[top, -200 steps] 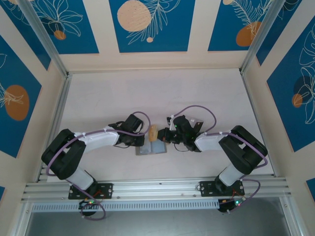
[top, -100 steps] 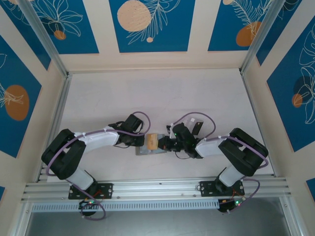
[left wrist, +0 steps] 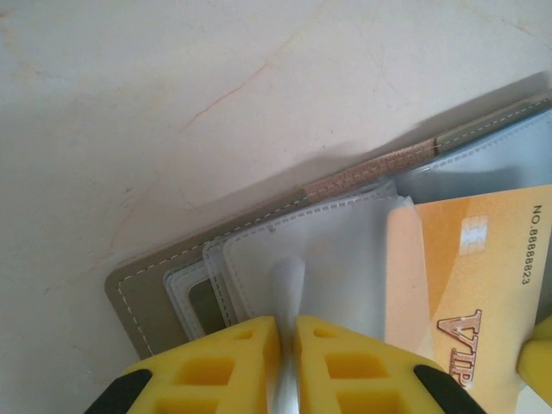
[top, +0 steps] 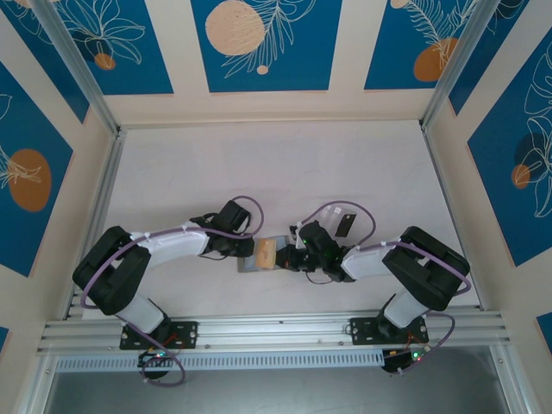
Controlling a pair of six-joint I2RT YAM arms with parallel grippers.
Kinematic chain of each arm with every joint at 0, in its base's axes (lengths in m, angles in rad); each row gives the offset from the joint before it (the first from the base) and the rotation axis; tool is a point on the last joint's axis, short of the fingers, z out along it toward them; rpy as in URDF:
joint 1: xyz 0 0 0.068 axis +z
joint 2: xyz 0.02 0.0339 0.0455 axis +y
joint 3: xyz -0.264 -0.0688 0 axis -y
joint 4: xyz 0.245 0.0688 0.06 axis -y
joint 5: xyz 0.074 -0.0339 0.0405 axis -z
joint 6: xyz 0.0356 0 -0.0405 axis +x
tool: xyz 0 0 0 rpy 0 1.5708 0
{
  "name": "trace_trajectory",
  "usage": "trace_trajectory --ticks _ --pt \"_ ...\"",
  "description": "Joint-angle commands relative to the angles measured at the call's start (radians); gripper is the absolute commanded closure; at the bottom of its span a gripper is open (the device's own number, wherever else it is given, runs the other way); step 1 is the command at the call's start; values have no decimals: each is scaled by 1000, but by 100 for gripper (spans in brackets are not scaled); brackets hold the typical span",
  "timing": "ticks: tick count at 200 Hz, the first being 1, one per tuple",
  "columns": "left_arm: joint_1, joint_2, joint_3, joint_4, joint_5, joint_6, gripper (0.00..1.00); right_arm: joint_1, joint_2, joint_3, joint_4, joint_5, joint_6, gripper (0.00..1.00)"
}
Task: Put the credit cards into the card holder
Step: Insert the credit card into the card slot.
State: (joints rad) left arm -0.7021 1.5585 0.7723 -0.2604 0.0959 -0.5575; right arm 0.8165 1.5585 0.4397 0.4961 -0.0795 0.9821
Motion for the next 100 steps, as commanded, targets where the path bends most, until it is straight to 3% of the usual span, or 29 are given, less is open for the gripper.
trace_trajectory --ticks 1,100 --pt "3 17 -52 -112 4 -15 84 -5 33 45 -53 -32 -40 100" --pt "17 -61 -69 -80 61 -58 75 -49 113 191 -191 -165 -159 100"
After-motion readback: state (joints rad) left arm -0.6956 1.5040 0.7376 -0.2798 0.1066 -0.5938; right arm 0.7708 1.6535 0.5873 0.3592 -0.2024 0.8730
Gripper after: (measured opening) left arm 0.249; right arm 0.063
